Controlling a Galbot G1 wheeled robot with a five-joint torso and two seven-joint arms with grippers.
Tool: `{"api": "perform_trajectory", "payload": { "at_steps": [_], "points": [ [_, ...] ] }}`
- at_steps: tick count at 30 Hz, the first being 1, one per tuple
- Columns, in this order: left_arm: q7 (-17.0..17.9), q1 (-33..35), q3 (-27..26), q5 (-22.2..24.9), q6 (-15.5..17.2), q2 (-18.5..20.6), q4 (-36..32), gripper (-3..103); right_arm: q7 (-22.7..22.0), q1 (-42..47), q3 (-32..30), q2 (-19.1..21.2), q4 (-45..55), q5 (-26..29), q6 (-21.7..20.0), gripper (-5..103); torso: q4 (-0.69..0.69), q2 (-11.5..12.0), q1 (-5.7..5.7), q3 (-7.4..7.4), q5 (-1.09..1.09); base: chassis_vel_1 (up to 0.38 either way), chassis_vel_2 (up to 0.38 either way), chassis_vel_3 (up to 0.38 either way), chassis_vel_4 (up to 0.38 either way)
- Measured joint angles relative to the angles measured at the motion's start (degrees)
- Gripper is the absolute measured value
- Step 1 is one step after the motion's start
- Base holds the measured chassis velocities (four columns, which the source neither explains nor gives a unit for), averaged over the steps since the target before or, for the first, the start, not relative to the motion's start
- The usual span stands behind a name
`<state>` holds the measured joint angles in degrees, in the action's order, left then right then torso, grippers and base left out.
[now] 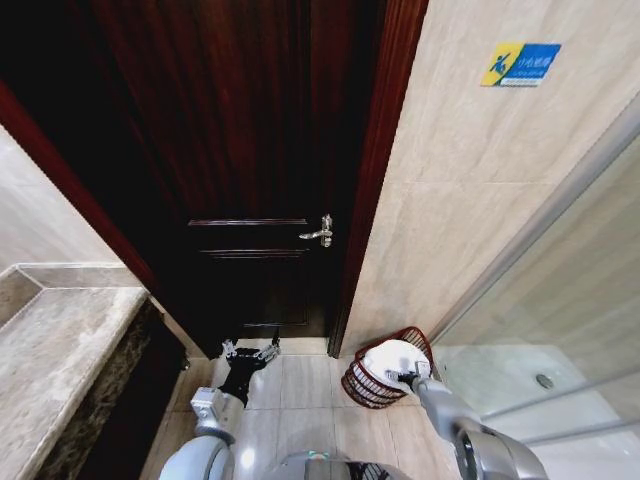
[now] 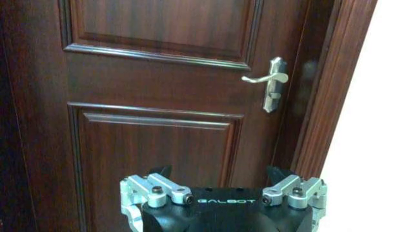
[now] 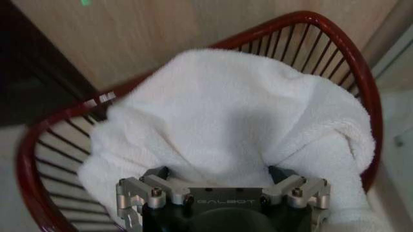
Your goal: Discard the used towel into the hamper.
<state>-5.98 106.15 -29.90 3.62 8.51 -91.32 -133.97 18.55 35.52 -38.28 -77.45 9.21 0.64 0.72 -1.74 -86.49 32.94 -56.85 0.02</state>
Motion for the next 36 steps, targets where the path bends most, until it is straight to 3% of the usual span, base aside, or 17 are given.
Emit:
{"api": "perform_trajectory", "payload": {
  "at_steps": [3,7,9,11,14,15,18,23,26,30,36],
  "points": [
    [0.00,0.00,0.00,0.00,0.00,0.00,0.00,99,1.45,0.50,0.04,-1.02,2.11,4.33,0.33,100,-0.02,0.00,0.00,0.00,-0.04,0.000,0.000,0.000,0.000],
    [0.01,0.00,-0.02,0.00,-0.01,0.01,0.00,99,4.75,3.24,2.12,-0.56,7.31,8.95,4.32,100,-0.04,0.00,0.00,0.00,-0.05,0.000,0.000,0.000,0.000],
    [0.00,0.00,0.00,0.00,0.00,0.01,0.00,99,10.86,7.04,3.47,2.04,11.49,10.10,9.27,100,-0.02,0.00,0.00,0.01,0.03,0.000,0.000,0.000,0.000],
    [0.00,0.00,0.00,0.00,0.00,0.01,0.00,99,12.92,8.99,3.66,3.02,13.63,10.58,10.20,100,-0.03,0.00,0.00,0.01,0.01,0.000,0.000,0.000,0.000],
    [0.00,0.00,-0.01,0.00,0.00,0.01,0.00,99,15.52,20.28,7.42,7.23,28.16,18.14,11.11,100,0.01,0.00,0.00,0.01,-0.01,0.000,0.000,0.000,0.000],
    [0.00,0.00,-0.01,0.00,0.00,0.01,0.00,99,15.52,20.28,7.42,7.23,28.16,18.14,11.11,100,0.01,0.00,0.00,0.01,-0.01,0.000,0.000,0.000,0.000],
    [0.00,0.00,0.00,0.00,0.00,-0.01,0.00,99,15.53,31.44,7.39,8.63,41.87,21.50,12.76,100,-0.02,0.00,-0.02,0.02,-0.03,0.000,0.000,0.000,0.000],
    [0.00,0.00,-0.01,0.00,0.00,0.00,0.00,99,15.27,39.04,6.06,8.21,47.24,21.26,15.05,100,0.00,-0.01,-0.02,0.02,0.03,0.000,0.000,0.000,0.000],
    [0.00,0.00,-0.01,0.00,0.00,0.00,0.00,99,15.34,39.34,4.71,5.73,40.92,16.34,20.78,100,0.01,0.00,-0.02,0.02,-0.04,0.000,0.000,0.000,0.000],
    [0.00,0.00,0.00,0.00,0.00,-0.01,0.00,99,14.86,35.17,3.53,3.85,32.72,11.32,22.94,100,-0.02,0.00,-0.01,0.01,-0.02,0.000,0.000,0.000,0.000],
    [0.00,0.00,0.00,0.00,0.00,0.00,0.00,99,12.65,29.93,4.07,2.34,27.84,8.46,19.16,100,-0.03,0.00,0.00,0.01,0.01,0.000,0.000,0.000,0.000]
  ]
}}
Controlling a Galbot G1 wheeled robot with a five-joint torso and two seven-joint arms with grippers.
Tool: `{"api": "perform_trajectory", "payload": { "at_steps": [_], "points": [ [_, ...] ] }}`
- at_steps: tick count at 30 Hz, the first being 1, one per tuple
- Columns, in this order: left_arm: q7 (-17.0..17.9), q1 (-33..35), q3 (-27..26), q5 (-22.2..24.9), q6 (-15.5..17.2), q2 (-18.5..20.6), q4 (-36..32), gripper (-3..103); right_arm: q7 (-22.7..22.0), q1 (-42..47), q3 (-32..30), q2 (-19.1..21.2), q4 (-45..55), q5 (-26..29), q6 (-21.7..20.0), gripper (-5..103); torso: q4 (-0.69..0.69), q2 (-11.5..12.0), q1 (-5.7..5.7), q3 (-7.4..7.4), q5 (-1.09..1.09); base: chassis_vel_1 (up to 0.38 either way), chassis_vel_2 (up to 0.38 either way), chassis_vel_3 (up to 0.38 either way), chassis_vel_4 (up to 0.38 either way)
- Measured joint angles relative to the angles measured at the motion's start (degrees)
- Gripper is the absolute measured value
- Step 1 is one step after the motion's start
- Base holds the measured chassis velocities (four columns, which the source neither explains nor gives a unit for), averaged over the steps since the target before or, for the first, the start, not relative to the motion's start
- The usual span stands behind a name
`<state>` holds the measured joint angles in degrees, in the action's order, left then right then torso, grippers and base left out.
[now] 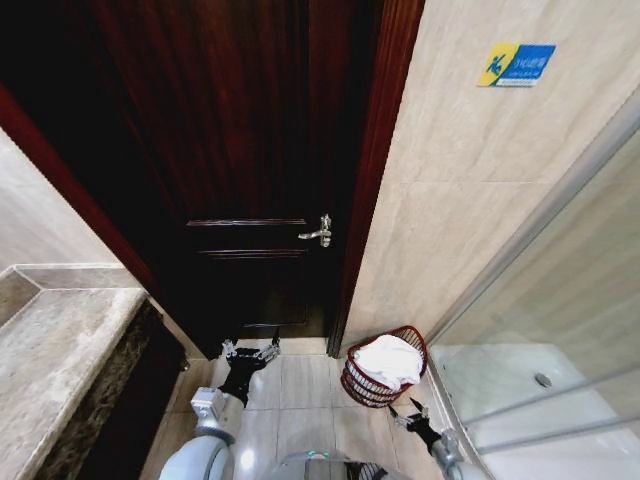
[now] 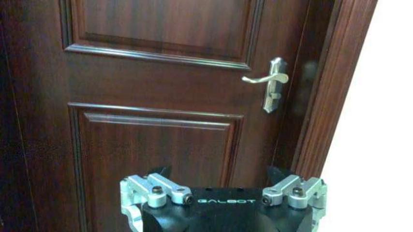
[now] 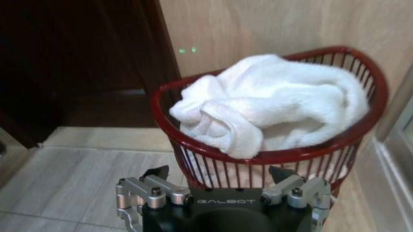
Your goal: Discard the used towel into the hamper.
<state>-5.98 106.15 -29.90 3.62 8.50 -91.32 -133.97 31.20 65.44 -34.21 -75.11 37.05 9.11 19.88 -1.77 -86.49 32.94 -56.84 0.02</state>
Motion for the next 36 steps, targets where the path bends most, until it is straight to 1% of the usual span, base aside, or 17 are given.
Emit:
{"api": "perform_trajectory", "payload": {
  "at_steps": [2,5,9,16,18,21,22,25,26,27,28,29,30,32,34,35,36],
  "points": [
    [0.00,0.00,0.00,0.00,0.00,0.00,0.00,99,-1.88,-2.58,-0.05,-1.36,-2.66,-2.95,-0.76,100,0.00,0.00,0.00,0.00,-0.02,0.000,0.000,0.000,0.000],
    [0.00,0.00,0.00,0.00,0.00,0.00,0.00,99,-2.45,-4.87,0.01,-2.57,-5.82,-4.03,-1.42,100,0.00,0.00,0.00,0.00,-0.03,0.000,0.000,0.000,0.000],
    [0.00,0.00,0.00,0.00,0.00,0.00,0.00,99,-1.83,-7.76,0.23,-3.60,-9.82,-4.19,-1.36,100,0.01,0.00,0.00,0.00,-0.03,0.000,0.000,0.000,0.000],
    [0.00,0.00,0.00,0.00,0.00,0.00,0.00,99,-1.18,-11.17,1.45,-4.39,-12.51,-1.02,-2.14,100,0.02,0.02,0.00,-0.01,-0.05,0.000,0.000,0.000,0.000],
    [0.00,0.00,0.00,0.00,0.00,0.00,0.00,99,-1.31,-12.17,2.48,-4.61,-12.60,1.26,-2.17,100,0.01,0.02,0.00,-0.01,-0.02,0.000,0.000,0.000,0.000],
    [0.00,0.00,0.00,0.00,0.00,-0.02,0.00,99,-1.45,-12.51,2.82,-4.71,-12.56,1.77,-2.21,100,0.00,0.01,0.00,0.00,0.03,0.000,0.000,0.000,0.000],
    [0.00,0.00,0.00,0.00,0.00,0.00,0.00,99,-1.60,-12.79,3.20,-4.94,-12.42,2.26,-2.35,100,0.04,0.02,0.00,-0.01,-0.02,0.000,0.000,0.000,0.000],
    [0.00,0.00,0.00,0.00,0.00,0.00,0.00,99,-0.75,-11.17,3.14,-4.30,-9.29,2.32,-2.44,100,0.03,0.02,0.00,-0.01,-0.07,0.000,0.000,0.000,0.000],
    [-0.01,-0.01,0.01,0.00,0.00,-0.03,0.00,99,-0.18,-10.33,3.14,-3.67,-7.70,2.45,-1.81,100,-0.07,0.01,-0.01,0.03,0.01,0.000,0.000,0.000,0.000],
    [-0.01,0.01,0.00,0.00,0.00,0.01,0.01,99,0.49,-9.33,3.07,-2.96,-6.82,2.54,-0.74,102,-0.08,0.00,-0.01,0.03,0.05,0.000,0.000,0.000,0.000],
    [0.00,0.00,-0.01,0.00,0.00,-0.01,0.00,99,1.83,-7.92,2.65,-2.37,-6.58,2.50,1.05,100,-0.03,0.01,-0.01,0.02,-0.01,0.000,0.000,0.000,0.000],
    [0.00,0.00,-0.01,0.00,0.00,-0.01,0.00,99,1.83,-7.92,2.65,-2.37,-6.58,2.50,1.05,100,-0.03,0.01,-0.01,0.02,-0.01,0.000,0.000,0.000,0.000],
    [0.00,0.00,0.00,0.00,0.00,0.00,0.00,99,2.93,-6.92,2.07,-1.96,-6.23,2.23,2.69,100,0.02,0.01,0.00,0.00,-0.08,0.000,0.000,0.000,0.000],
    [0.00,-0.01,0.01,0.00,0.00,0.00,0.00,99,4.42,-4.47,0.94,-0.92,-3.64,2.09,5.85,99,0.01,0.00,0.00,0.01,0.03,0.000,0.000,0.000,0.000],
    [0.00,0.00,0.01,0.00,0.00,0.00,0.00,99,4.73,-2.92,0.91,-0.51,-1.76,2.23,6.64,99,0.02,0.00,0.00,0.01,0.01,0.000,0.000,0.000,0.000],
    [0.00,0.00,0.00,0.00,0.00,0.00,0.00,99,4.80,-1.25,0.98,-0.09,0.65,2.43,7.44,99,0.01,0.00,-0.01,0.01,-0.08,0.000,0.000,0.000,0.000],
    [0.00,0.00,0.00,0.00,0.00,-0.01,0.00,99,4.75,0.30,0.72,0.13,3.38,3.08,8.29,99,0.00,0.00,-0.01,0.01,-0.04,0.000,0.000,0.000,0.000]
  ]
}}
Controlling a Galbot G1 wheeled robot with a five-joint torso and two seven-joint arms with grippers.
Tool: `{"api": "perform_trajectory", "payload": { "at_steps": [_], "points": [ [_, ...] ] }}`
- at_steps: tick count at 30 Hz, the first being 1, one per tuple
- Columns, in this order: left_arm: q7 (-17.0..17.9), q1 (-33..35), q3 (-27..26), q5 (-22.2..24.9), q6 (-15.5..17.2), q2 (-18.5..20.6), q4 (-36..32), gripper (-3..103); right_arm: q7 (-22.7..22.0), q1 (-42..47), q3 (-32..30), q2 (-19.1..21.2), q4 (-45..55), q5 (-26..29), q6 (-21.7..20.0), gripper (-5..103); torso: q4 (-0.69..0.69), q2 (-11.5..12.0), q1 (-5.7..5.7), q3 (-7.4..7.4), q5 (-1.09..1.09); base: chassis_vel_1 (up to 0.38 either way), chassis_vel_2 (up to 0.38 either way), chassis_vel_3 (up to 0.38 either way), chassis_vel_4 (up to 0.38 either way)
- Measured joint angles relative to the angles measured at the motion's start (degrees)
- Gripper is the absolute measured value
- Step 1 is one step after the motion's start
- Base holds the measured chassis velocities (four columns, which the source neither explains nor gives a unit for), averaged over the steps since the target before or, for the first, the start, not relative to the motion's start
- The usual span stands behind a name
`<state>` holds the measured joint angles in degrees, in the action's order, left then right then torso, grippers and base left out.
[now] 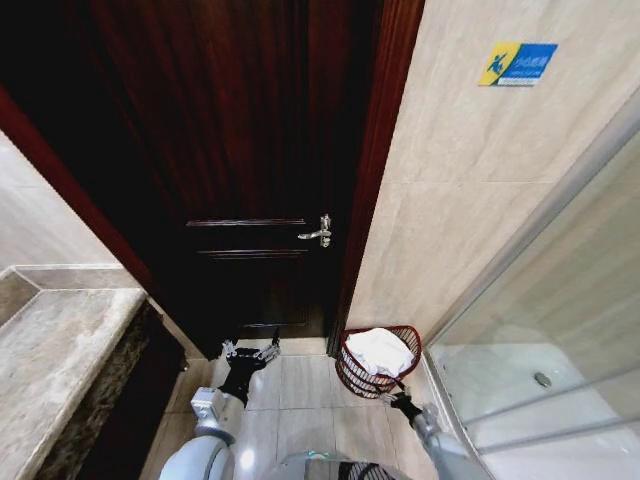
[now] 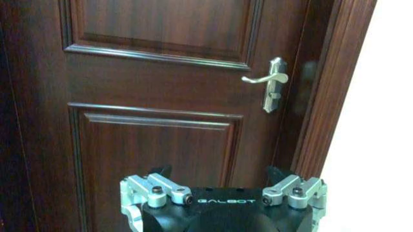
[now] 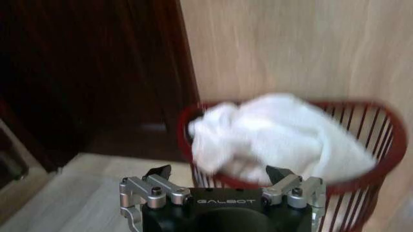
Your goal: Discard the used towel into the hamper.
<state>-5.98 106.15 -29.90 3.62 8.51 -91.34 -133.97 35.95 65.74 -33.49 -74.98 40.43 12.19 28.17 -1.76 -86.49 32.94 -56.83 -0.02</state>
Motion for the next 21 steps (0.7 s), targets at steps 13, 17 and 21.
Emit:
{"api": "perform_trajectory", "payload": {
  "at_steps": [13,17,21],
  "points": [
    [0.00,0.00,0.00,0.00,0.00,0.02,0.00,99,-15.42,16.77,-3.47,0.78,32.60,2.62,-1.64,100,0.00,0.00,0.00,0.00,0.02,0.000,0.000,0.000,0.000],
    [0.00,0.00,0.00,0.00,0.00,0.01,0.00,99,-21.53,24.10,-7.77,0.85,46.43,4.20,-4.18,100,0.00,0.00,0.00,-0.01,0.02,0.000,0.000,0.000,0.000],
    [0.00,0.00,-0.01,0.00,0.00,0.01,0.00,99,-25.67,29.91,-11.78,0.71,56.49,5.81,-4.81,100,0.00,0.00,0.00,-0.01,0.01,0.000,0.000,0.000,0.000]
  ]
}}
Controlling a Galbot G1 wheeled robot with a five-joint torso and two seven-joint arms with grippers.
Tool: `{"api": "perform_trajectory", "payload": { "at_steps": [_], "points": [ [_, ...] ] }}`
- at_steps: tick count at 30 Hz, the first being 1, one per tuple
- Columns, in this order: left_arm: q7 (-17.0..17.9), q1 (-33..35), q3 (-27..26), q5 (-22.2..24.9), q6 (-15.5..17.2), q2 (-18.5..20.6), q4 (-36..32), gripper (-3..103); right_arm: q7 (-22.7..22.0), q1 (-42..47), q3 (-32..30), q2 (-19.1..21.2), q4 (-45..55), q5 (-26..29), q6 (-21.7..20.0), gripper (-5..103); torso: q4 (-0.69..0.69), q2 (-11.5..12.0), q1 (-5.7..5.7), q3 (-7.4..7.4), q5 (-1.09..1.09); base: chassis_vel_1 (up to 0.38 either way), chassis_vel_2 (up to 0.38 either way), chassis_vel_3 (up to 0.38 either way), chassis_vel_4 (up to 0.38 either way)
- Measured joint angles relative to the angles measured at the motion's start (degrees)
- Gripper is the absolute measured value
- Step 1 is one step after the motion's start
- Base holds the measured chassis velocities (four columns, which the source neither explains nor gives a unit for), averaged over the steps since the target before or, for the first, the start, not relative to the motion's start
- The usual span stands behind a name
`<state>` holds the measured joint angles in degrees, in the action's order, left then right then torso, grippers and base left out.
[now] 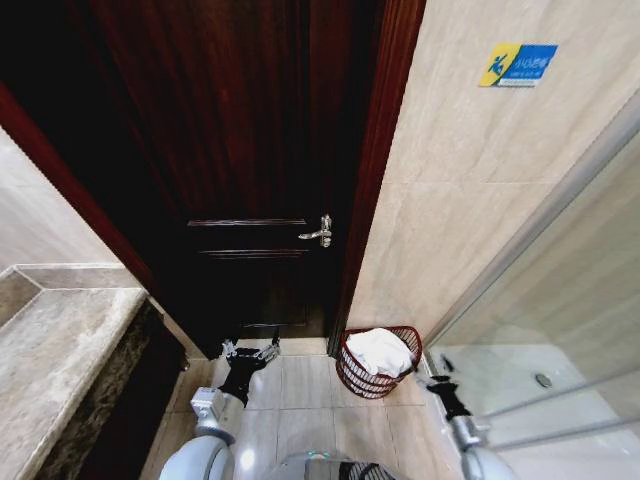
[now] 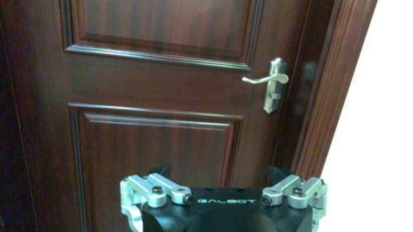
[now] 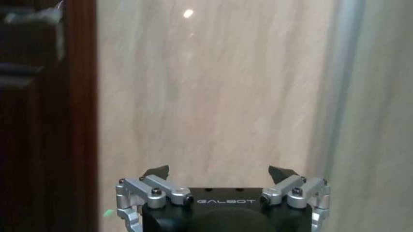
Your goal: Discard the used towel into the hamper.
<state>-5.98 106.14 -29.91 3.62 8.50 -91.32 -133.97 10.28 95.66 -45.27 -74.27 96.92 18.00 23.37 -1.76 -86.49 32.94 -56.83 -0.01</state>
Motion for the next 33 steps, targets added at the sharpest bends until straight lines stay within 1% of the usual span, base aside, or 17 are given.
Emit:
{"api": "perform_trajectory", "payload": {
  "at_steps": [1,4,5,7,9,12,16,18,19,22,23,26,33],
  "points": [
    [0.00,0.00,0.00,0.00,0.00,0.00,0.00,99,0.00,0.00,0.00,0.00,0.00,0.00,0.00,100,0.00,0.00,0.00,0.00,0.00,0.000,0.000,0.000,0.000],
    [0.00,0.00,0.02,0.00,0.00,0.00,0.00,99,-4.74,4.33,-2.14,-0.21,8.38,0.87,-1.11,100,0.01,0.00,0.00,0.00,0.01,0.000,0.000,0.000,0.000],
    [0.00,0.00,0.02,0.00,0.00,0.00,0.00,99,-4.74,4.33,-2.14,-0.21,8.38,0.87,-1.11,100,0.01,0.00,0.00,0.00,0.01,0.000,0.000,0.000,0.000],
    [0.00,0.00,0.01,0.00,0.00,0.00,0.00,99,-6.94,6.69,-3.15,-0.83,14.34,1.03,-1.87,100,0.00,0.00,0.00,0.00,0.03,0.000,0.000,0.000,0.000],
    [0.00,0.00,0.01,0.00,0.00,0.00,0.00,99,-7.94,8.01,-3.57,-1.87,17.95,0.62,-1.95,100,0.00,0.00,0.00,0.00,0.02,0.000,0.000,0.000,0.000],
    [0.00,0.00,0.01,0.00,0.00,0.00,0.00,99,-8.81,9.07,-3.24,-2.89,20.74,0.38,-1.98,100,0.00,0.00,0.00,0.00,0.02,0.000,0.000,0.000,0.000],
    [0.00,0.00,0.01,0.00,0.00,0.00,0.00,99,-9.64,9.85,-1.63,-4.84,23.45,-0.21,-2.08,100,0.00,0.00,0.00,0.00,0.02,0.000,0.000,0.000,0.000],
    [0.00,0.00,0.01,0.00,0.00,0.00,0.00,99,-9.86,10.00,0.41,-6.63,25.15,-1.22,-2.32,100,0.00,0.00,0.00,0.00,0.02,0.000,0.000,0.000,0.000],
    [0.00,0.00,0.01,0.00,0.00,0.00,0.00,99,-9.86,10.00,0.41,-6.63,25.15,-1.22,-2.32,100,0.00,0.00,0.00,0.00,0.02,0.000,0.000,0.000,0.000],
    [-0.01,0.00,0.01,0.00,0.00,0.00,0.00,99,-10.80,9.89,4.90,-8.26,26.72,-4.14,-3.11,100,0.00,0.00,0.01,0.00,0.02,0.000,0.000,0.000,0.000],
    [-0.01,0.00,0.01,0.00,0.00,0.00,0.00,99,-10.80,9.89,4.90,-8.26,26.72,-4.14,-3.11,100,0.00,0.00,0.01,0.00,0.02,0.000,0.000,0.000,0.000],
    [0.00,0.00,0.01,0.00,0.00,0.00,0.00,99,-12.27,8.68,8.66,-9.98,27.91,-7.73,-4.33,100,0.00,0.00,0.01,0.00,0.01,0.000,0.000,0.000,0.000],
    [0.00,0.00,0.01,0.00,0.00,0.00,0.00,99,-13.13,8.02,10.67,-10.02,29.03,-9.72,-5.10,100,0.00,0.01,0.01,0.00,0.02,0.000,0.000,0.000,0.000]
  ]
}}
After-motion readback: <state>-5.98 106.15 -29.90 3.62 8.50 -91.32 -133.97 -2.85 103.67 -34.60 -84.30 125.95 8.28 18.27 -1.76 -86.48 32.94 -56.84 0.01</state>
